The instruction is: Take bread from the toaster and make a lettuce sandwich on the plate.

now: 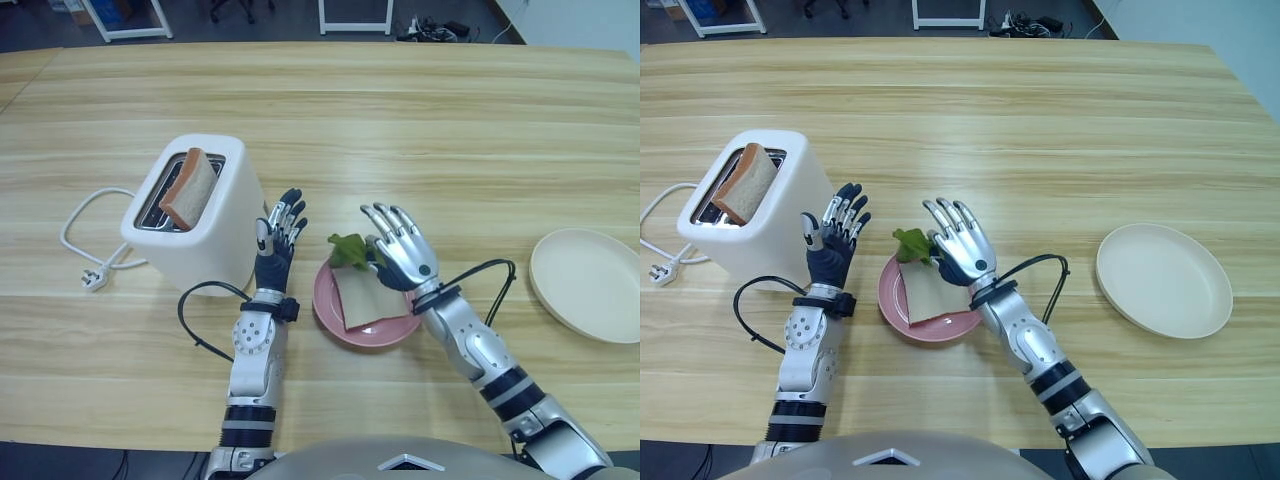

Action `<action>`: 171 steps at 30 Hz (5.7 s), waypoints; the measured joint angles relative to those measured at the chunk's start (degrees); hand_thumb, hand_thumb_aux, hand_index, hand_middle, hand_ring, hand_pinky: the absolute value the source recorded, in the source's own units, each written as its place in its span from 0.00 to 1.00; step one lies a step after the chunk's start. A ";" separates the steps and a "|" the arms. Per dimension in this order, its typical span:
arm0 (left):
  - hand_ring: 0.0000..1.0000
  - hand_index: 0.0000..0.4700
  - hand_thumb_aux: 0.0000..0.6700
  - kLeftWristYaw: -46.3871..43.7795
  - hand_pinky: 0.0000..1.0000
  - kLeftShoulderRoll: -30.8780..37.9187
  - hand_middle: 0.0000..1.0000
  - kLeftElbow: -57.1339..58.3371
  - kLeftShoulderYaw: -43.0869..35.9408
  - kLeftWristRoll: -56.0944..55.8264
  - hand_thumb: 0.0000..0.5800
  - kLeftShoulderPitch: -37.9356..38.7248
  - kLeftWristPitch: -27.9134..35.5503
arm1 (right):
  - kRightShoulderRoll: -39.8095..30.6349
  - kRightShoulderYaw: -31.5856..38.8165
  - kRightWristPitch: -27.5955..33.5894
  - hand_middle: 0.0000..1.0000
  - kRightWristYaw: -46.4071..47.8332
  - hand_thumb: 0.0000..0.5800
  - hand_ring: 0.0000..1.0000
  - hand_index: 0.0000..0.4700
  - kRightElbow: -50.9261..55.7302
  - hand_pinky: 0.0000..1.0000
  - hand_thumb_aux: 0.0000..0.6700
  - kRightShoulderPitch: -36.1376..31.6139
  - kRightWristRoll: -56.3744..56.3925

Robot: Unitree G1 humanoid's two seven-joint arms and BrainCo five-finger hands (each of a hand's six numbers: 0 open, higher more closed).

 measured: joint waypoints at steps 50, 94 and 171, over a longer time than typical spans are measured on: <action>0.00 0.48 0.48 9.61 0.00 24.49 0.00 -11.12 15.40 63.47 0.73 -0.88 26.10 | 3.61 -27.68 0.26 0.00 15.27 0.00 0.00 0.00 -23.39 0.00 0.00 15.34 46.20; 1.00 1.00 1.00 -10.37 1.00 13.41 1.00 0.07 -10.61 -1.70 1.00 -11.54 23.90 | 4.57 -30.37 -1.35 0.00 13.70 0.00 0.00 0.00 -12.69 0.00 0.00 13.71 46.12; 1.00 1.00 1.00 -4.22 1.00 24.53 1.00 -12.75 -17.86 43.90 1.00 11.55 20.04 | -13.42 -13.29 -9.29 1.00 10.10 1.00 1.00 1.00 -14.85 1.00 1.00 28.79 8.31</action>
